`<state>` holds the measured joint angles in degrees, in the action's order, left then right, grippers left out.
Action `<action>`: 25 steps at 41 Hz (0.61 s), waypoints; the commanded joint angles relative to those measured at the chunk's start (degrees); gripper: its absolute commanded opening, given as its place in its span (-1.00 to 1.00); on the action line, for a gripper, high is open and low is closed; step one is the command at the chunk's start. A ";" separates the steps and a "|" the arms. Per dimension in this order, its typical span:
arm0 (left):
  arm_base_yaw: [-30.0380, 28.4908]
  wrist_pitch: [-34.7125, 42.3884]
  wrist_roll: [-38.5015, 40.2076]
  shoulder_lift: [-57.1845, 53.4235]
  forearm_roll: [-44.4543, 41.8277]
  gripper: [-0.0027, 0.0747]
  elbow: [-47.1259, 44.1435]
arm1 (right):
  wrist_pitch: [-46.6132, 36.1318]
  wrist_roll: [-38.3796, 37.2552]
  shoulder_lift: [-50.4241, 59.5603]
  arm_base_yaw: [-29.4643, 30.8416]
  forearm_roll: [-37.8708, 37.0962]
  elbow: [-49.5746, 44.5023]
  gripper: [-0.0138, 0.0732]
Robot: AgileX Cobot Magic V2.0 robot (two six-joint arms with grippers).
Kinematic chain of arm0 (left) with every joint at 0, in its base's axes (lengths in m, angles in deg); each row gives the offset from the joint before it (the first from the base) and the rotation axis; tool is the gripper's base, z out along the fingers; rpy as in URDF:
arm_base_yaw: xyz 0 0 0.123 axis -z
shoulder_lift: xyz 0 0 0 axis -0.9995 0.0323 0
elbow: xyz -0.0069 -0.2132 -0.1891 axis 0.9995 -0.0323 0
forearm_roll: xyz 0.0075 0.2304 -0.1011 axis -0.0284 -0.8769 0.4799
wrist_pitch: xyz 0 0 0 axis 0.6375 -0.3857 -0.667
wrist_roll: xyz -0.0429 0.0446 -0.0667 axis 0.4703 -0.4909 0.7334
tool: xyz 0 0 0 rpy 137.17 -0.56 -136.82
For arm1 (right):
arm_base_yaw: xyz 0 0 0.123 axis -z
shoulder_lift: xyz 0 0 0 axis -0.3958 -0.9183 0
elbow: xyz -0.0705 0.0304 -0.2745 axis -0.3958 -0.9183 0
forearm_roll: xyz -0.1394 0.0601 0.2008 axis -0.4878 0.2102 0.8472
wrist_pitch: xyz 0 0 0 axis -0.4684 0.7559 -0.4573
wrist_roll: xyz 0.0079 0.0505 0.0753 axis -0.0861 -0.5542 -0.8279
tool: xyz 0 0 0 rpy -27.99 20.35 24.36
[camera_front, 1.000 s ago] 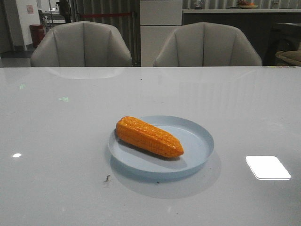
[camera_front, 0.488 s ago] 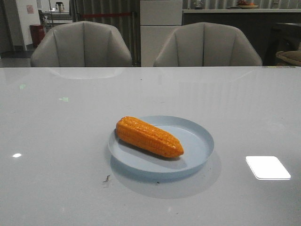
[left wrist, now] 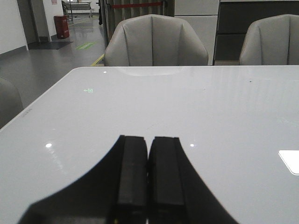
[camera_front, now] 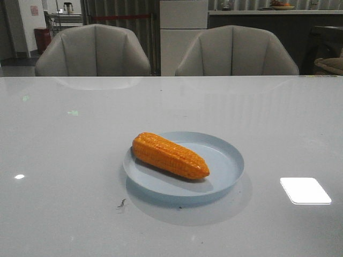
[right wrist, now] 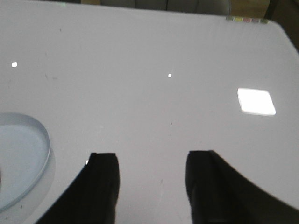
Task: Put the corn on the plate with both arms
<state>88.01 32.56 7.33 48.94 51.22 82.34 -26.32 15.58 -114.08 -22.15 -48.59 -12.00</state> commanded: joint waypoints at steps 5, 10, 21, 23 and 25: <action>-0.04 4.71 0.55 -1.11 0.50 -0.69 -2.12 | -6.96 0.57 11.25 -0.58 -1.77 -3.74 -0.59; -0.04 4.71 0.55 -1.11 0.50 -0.69 -2.12 | -7.44 -0.60 18.62 -2.91 -4.87 -7.72 -0.56; -0.04 4.71 0.55 -1.11 0.50 -0.69 -2.12 | -12.79 -15.02 29.19 -4.33 -5.10 -17.24 -0.55; -0.04 4.71 0.55 -1.11 0.50 -0.69 -2.12 | -13.85 -15.44 30.23 -4.33 -5.10 -19.44 -0.55; -0.04 4.71 0.55 -1.11 0.50 -0.69 -2.12 | -15.14 -15.49 31.33 -4.33 -5.10 -22.06 -0.55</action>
<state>88.01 32.44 7.33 48.94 51.22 82.34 -34.22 1.65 -83.58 -26.41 -53.10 -32.24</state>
